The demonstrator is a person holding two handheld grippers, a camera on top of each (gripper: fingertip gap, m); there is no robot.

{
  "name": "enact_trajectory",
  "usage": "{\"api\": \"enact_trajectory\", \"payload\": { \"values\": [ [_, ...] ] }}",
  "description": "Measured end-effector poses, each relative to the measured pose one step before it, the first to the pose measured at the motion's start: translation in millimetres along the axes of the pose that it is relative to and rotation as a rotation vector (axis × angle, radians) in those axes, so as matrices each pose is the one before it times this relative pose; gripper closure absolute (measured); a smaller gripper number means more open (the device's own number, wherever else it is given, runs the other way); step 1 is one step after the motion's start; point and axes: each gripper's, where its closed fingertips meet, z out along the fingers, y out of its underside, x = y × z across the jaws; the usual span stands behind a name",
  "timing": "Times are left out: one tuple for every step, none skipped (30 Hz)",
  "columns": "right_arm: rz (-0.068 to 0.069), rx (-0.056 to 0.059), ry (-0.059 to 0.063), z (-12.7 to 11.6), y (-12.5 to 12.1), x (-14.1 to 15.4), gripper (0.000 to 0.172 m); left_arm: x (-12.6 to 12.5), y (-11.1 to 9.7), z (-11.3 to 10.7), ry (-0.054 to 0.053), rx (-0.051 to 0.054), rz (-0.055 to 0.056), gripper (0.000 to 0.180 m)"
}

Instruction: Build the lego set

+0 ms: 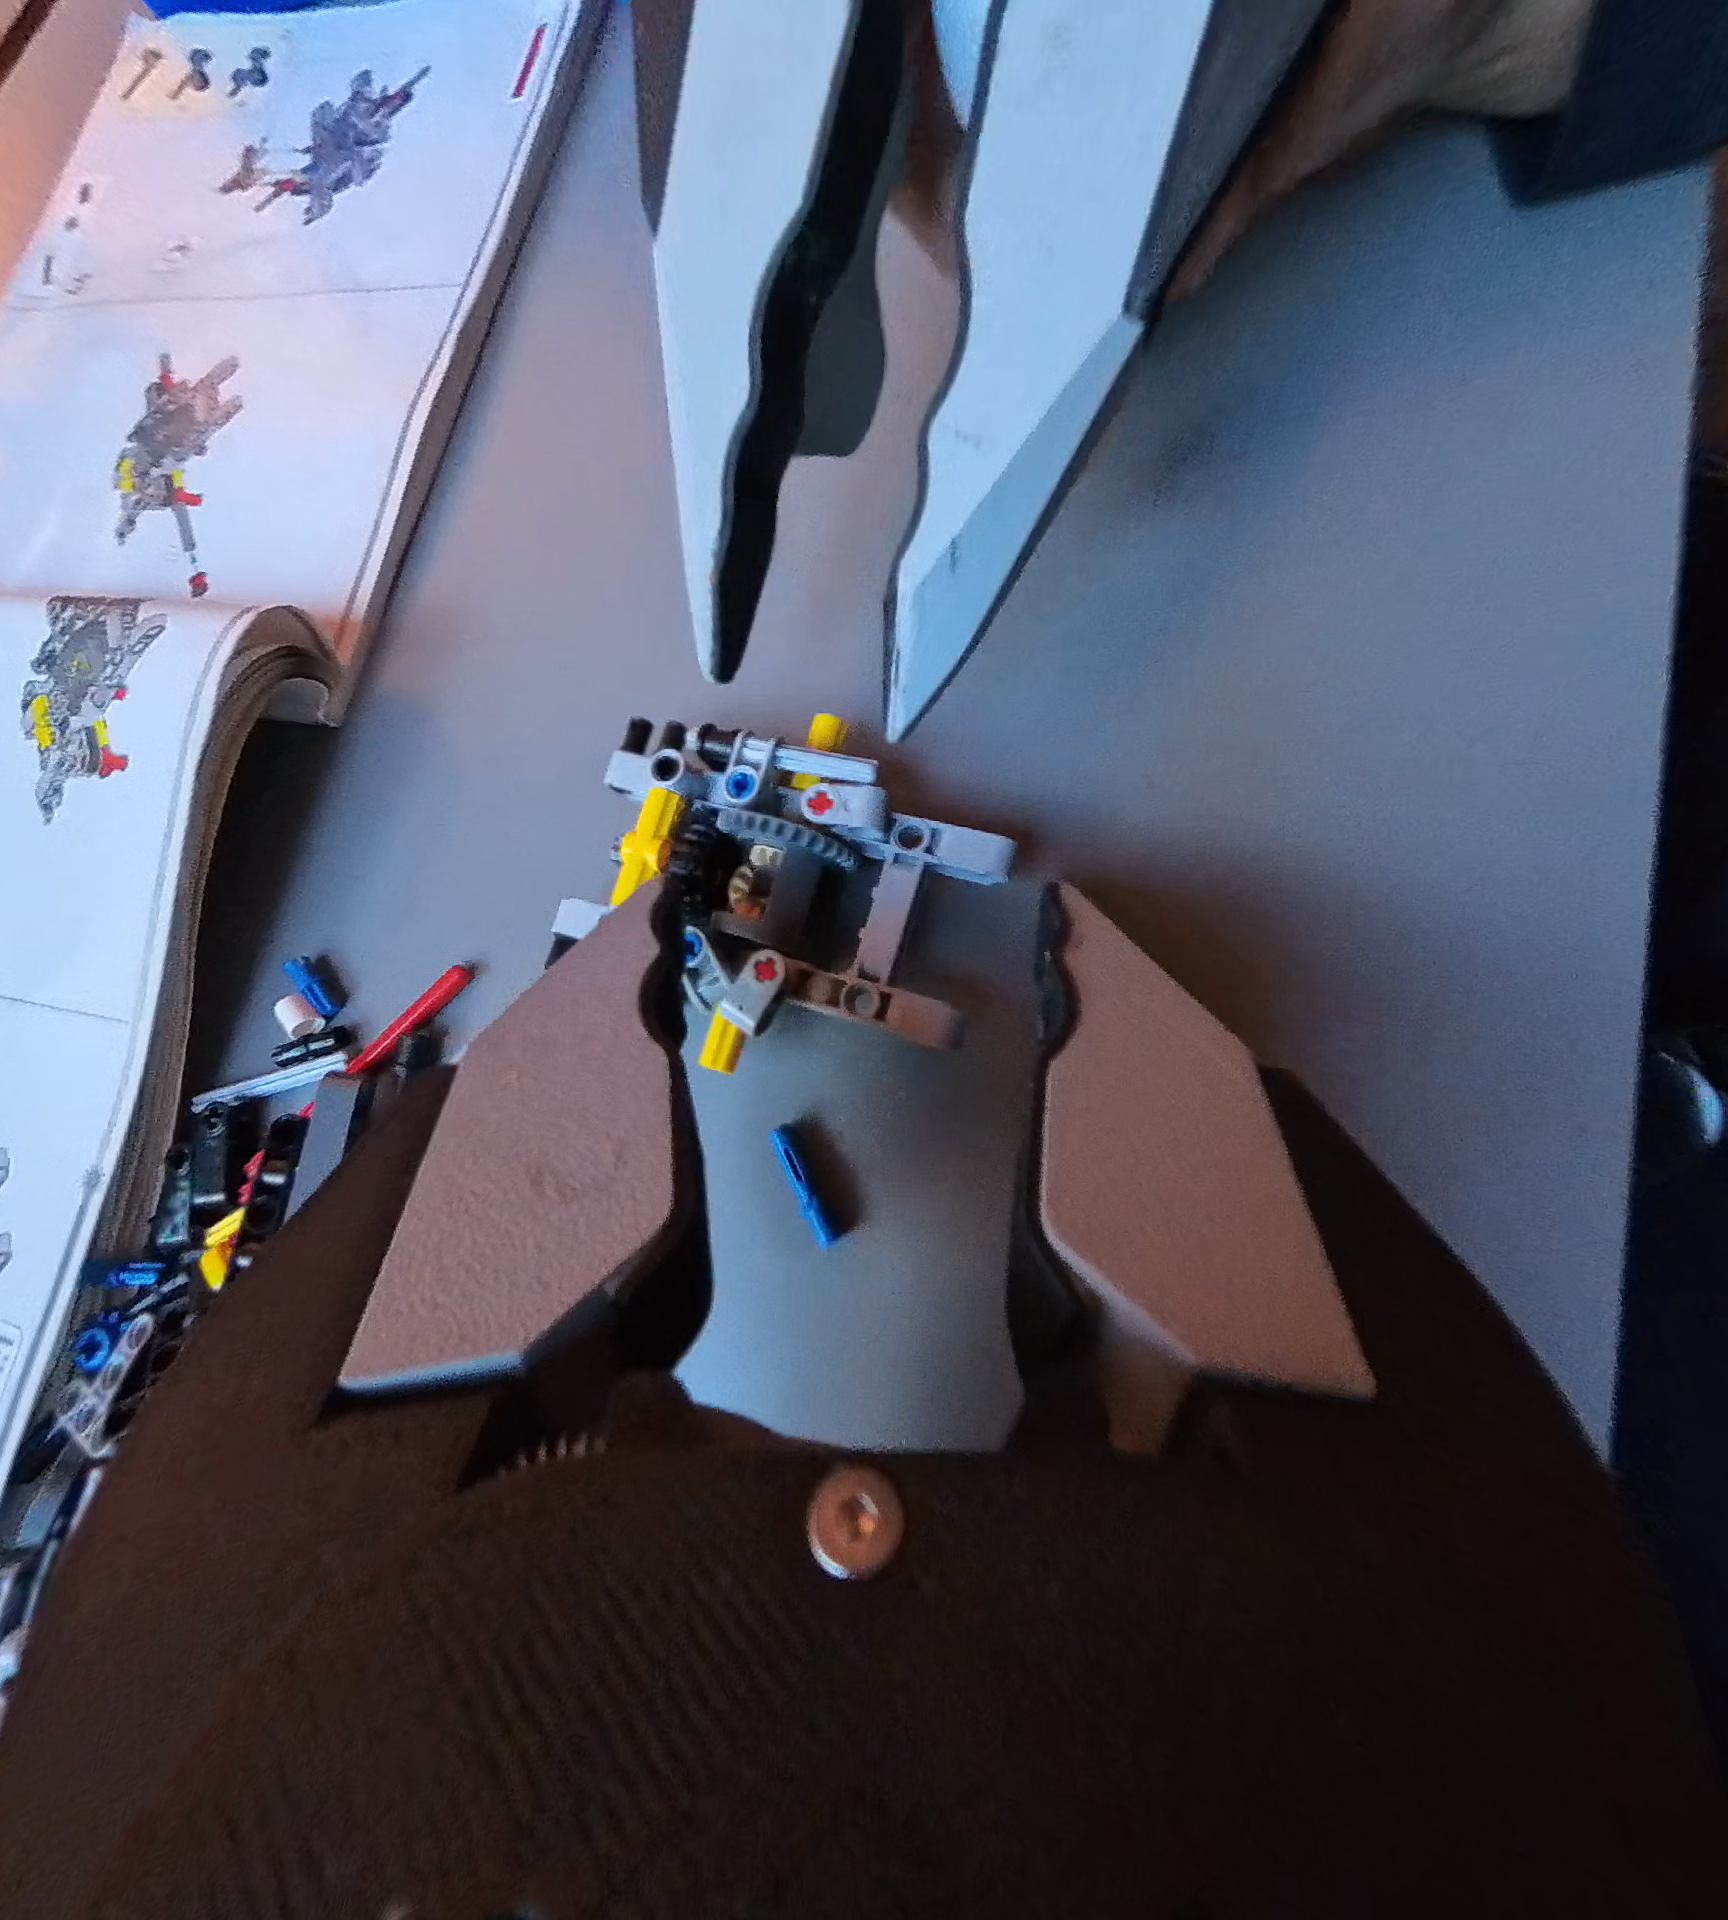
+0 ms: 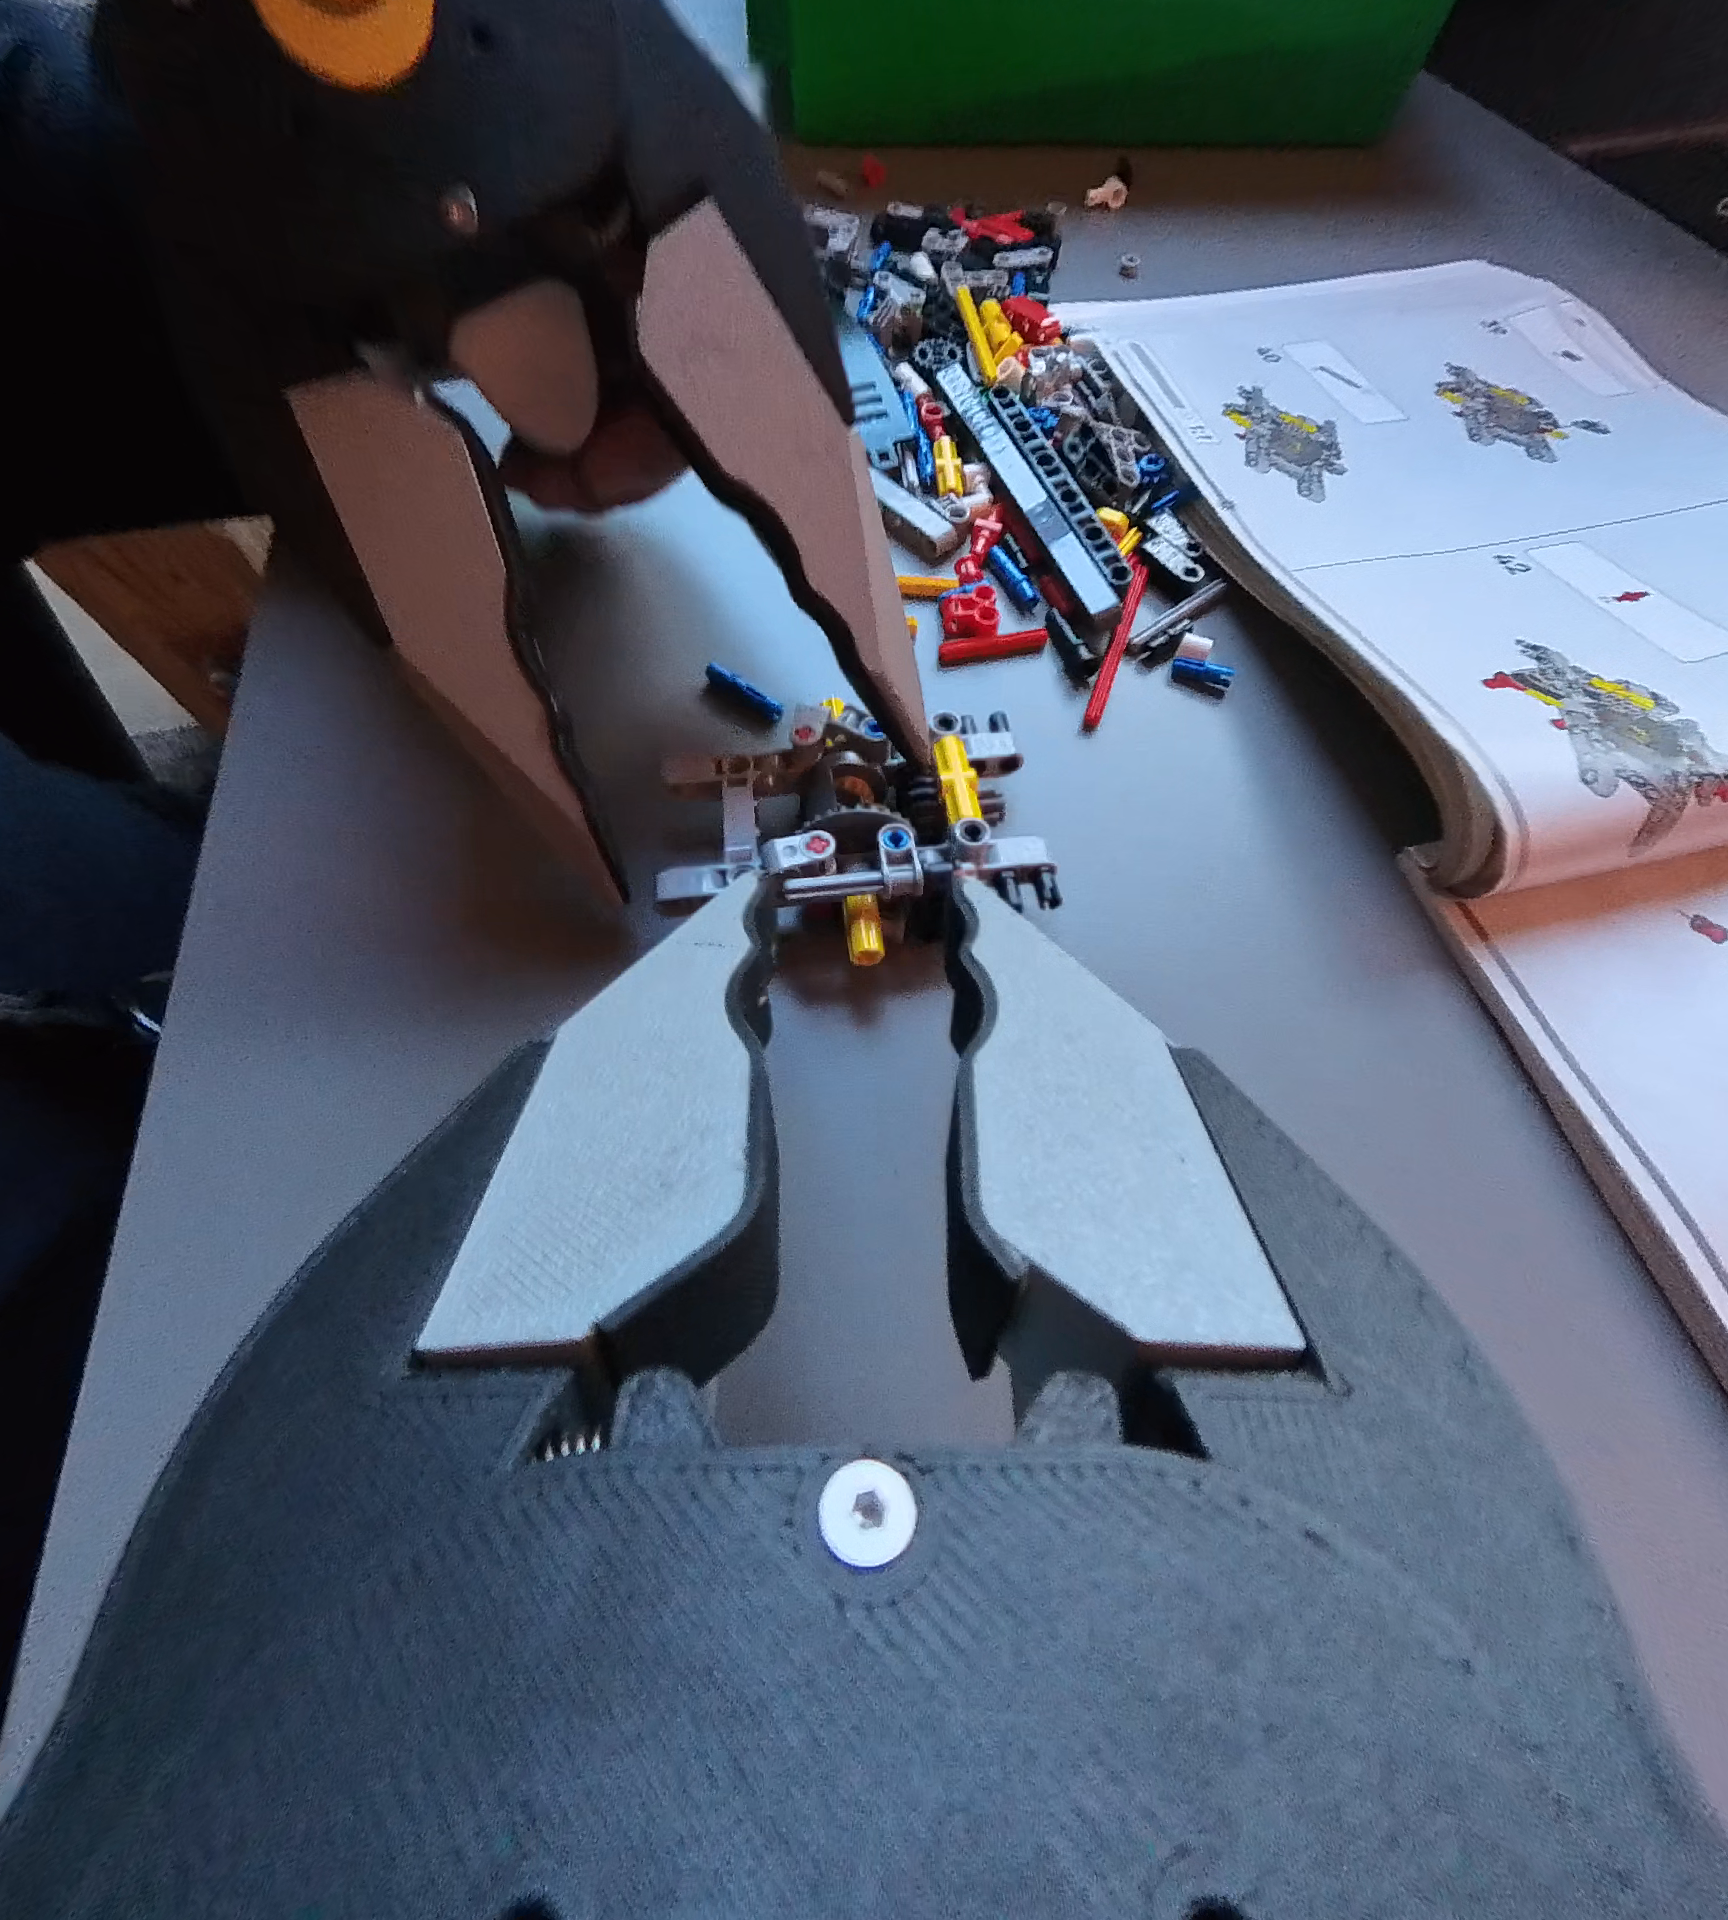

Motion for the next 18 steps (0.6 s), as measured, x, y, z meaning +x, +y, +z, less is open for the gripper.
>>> {"api": "enact_trajectory", "payload": {
  "values": [
    [-0.0162, -0.0214, 0.0040, 2.28, 2.45, -0.99, 0.143, 0.51, -0.66, -3.33, 0.0165, 0.0042, 0.0063, 0.116],
    [-0.0163, -0.0214, 0.0029, 2.28, 2.31, -0.99, 0.143, -1.54, -1.33, -3.52, 0.0062, 0.0071, 0.0024, 0.118],
    [-0.0157, -0.0171, 0.0037, 2.11, 1.77, -0.79, 0.143, -2.49, -1.17, -3.55, 0.0027, 0.0063, 0.0031, 0.120],
    [-0.0155, -0.0094, 0.0046, 1.50, 0.66, -0.55, 0.143, -2.96, -0.76, -3.49, 0.0012, 0.0027, 0.0032, 0.123],
    [-0.0136, -0.0016, 0.0058, 0.72, -0.30, -0.28, 0.143, -4.20, -0.63, -3.24, -0.0065, -0.0012, 0.0019, 0.125],
    [-0.0089, 0.0008, 0.0061, 0.32, -0.47, 0.02, 0.143, -5.05, -0.30, -2.89, -0.0130, -0.0031, 0.0040, 0.126],
    [-0.0044, 0.0006, 0.0022, 0.01, -0.14, -0.03, 0.143, -4.30, 0.39, -2.08, -0.0076, -0.0072, 0.0066, 0.128],
    [-0.0021, 0.0018, -0.0017, -0.23, -0.18, -0.46, 0.144, -3.49, 1.63, -0.70, -0.0011, -0.0133, 0.0050, 0.129],
    [-0.0013, 0.0042, -0.0007, -0.38, -0.52, -0.20, 0.144, -3.55, 2.65, 0.69, 0.0020, -0.0187, 0.0006, 0.129],
    [-0.0011, 0.0052, 0.0010, -0.47, -0.55, 0.12, 0.144, -3.17, 2.59, 2.07, 0.0054, -0.0201, -0.0021, 0.129],
    [-0.0013, 0.0055, 0.0007, -0.57, -0.64, 0.04, 0.144, -1.70, 2.08, 2.92, 0.0131, -0.0185, -0.0009, 0.128],
    [-0.0008, 0.0051, -0.0009, -0.49, -0.67, -0.23, 0.144, -0.26, 0.55, 3.30, 0.0220, -0.0096, 0.0013, 0.128],
    [0.0010, 0.0042, 0.0018, -0.50, -0.41, 0.37, 0.144, 0.59, -0.66, 3.22, 0.0291, 0.0002, -0.0020, 0.127],
    [0.0022, 0.0030, 0.0023, -0.32, -0.28, 0.52, 0.144, 1.18, -1.02, 2.92, 0.0368, 0.0044, -0.0109, 0.127],
    [0.0024, 0.0021, 0.0007, -0.27, -0.22, 0.27, 0.144, 1.24, -0.89, 2.54, 0.0402, 0.0045, -0.0208, 0.126],
    [0.0024, 0.0023, 0.0000, -0.31, -0.20, 0.25, 0.144, 1.37, -1.20, 1.92, 0.0404, 0.0044, -0.0212, 0.124],
    [0.0030, 0.0018, -0.0006, -0.15, -0.14, 0.24, 0.144, 0.88, -1.62, 1.43, 0.0348, 0.0093, -0.0179, 0.124],
    [0.0047, 0.0009, -0.0024, -0.05, -0.08, 0.14, 0.144, 0.13, -1.10, 1.23, 0.0263, 0.0059, -0.0162, 0.125]
  ]
}}
